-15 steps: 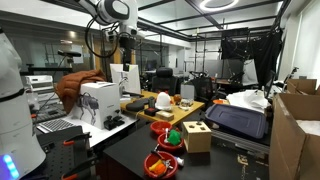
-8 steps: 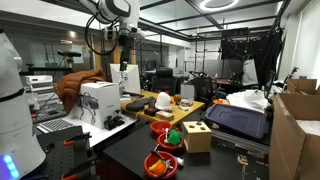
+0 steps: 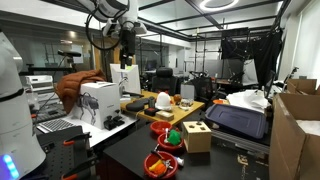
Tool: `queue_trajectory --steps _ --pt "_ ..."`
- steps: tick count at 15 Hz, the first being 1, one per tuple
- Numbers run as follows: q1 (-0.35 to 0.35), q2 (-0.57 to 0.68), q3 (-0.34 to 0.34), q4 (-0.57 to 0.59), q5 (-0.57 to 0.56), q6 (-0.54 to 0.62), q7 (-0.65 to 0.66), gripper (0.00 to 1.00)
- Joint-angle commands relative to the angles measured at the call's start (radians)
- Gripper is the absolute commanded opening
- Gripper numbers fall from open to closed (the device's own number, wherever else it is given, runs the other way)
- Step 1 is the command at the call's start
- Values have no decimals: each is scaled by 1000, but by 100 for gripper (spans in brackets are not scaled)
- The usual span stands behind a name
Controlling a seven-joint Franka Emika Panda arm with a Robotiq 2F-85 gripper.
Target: Put the silver fork in the red bowl in the middle.
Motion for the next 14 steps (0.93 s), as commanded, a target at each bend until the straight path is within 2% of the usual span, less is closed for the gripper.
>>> queue_trajectory --steps 1,6,8,9,14 --pt "-4 -67 -7 -44 -18 33 -81 100" --pt "-8 -76 -39 -58 -12 113 -197 100" --pt "-12 -73 -50 -64 14 166 -183 100" --pt "-11 -42 -35 -30 0 117 -166 100" --pt "-13 -42 -42 -36 5 143 -167 100"
